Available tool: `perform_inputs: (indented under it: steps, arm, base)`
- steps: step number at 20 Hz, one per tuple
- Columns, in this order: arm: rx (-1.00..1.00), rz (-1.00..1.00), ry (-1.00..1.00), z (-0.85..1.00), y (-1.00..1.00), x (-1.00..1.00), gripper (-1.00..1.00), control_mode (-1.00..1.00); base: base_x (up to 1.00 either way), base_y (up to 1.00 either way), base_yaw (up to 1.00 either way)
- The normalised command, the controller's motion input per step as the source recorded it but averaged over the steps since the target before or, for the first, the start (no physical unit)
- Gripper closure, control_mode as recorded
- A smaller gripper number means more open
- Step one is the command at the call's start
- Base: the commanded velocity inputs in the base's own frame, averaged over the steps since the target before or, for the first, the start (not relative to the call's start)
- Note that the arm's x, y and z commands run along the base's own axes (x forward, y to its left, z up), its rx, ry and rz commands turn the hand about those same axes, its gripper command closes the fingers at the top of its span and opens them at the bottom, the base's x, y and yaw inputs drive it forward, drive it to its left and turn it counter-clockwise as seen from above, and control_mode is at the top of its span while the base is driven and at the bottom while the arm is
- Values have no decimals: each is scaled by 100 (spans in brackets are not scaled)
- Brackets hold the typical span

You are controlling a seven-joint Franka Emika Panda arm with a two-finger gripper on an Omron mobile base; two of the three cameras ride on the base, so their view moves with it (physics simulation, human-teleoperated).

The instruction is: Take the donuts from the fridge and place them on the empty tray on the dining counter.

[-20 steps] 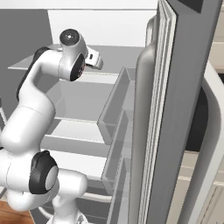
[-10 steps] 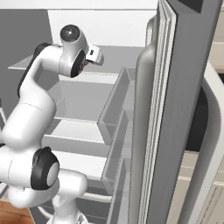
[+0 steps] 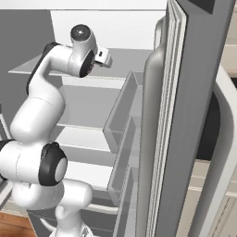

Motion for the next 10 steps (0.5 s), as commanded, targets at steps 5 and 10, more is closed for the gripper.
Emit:
perform_inputs:
  steps: [5,10]
  arm:
    - [0,0,5,-23,0,12,-100,-100]
    - [0,0,2,-11,0,16,-100,-100]
  base:
    - [0,0,0]
    - [0,0,0]
